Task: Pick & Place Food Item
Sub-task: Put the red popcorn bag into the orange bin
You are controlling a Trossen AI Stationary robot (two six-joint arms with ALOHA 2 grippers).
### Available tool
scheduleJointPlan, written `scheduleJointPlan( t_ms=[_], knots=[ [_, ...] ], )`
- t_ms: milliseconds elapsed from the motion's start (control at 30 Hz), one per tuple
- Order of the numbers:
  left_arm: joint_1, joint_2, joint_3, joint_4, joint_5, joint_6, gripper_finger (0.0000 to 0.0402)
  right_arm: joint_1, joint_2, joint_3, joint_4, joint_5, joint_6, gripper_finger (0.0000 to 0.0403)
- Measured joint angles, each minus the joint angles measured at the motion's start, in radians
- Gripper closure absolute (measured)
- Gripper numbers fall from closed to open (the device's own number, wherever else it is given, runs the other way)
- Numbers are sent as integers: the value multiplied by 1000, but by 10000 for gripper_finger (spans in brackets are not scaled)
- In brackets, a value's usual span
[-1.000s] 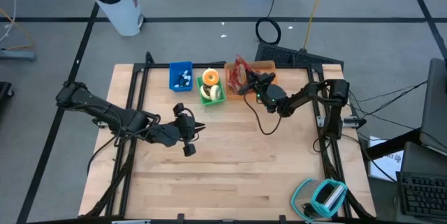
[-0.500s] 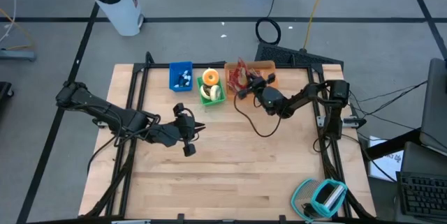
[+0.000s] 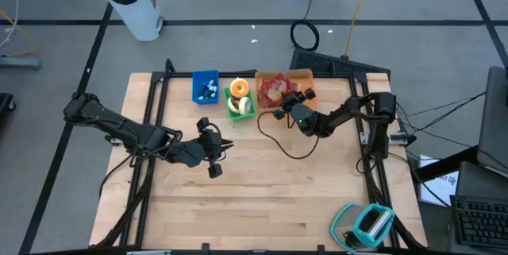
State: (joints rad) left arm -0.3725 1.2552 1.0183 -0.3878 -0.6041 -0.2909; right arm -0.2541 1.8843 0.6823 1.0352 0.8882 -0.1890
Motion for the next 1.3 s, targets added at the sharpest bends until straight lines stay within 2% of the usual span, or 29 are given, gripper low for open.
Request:
scheduleJointPlan(
  t_ms=[167,300,467,567,667,833,1100,1300],
  knots=[
    [0,0,0,5,0,0,360,44,-23,0,16,179,-270,230],
    [0,0,0,40,0,3,360,81,-58,0,9,275,-396,229],
    [0,0,0,58,0,44,360,111,-91,-1,10,291,-488,233],
    [0,0,0,58,0,44,360,114,-91,0,21,290,-489,232],
    [0,0,0,58,1,42,360,112,-92,0,38,292,-405,229],
    [0,0,0,57,1,42,360,112,-91,0,19,278,-173,225],
    [0,0,0,56,2,41,360,68,-92,0,-161,-28,267,236],
    [0,0,0,52,2,45,360,23,-150,0,-350,-137,416,220]
  ],
)
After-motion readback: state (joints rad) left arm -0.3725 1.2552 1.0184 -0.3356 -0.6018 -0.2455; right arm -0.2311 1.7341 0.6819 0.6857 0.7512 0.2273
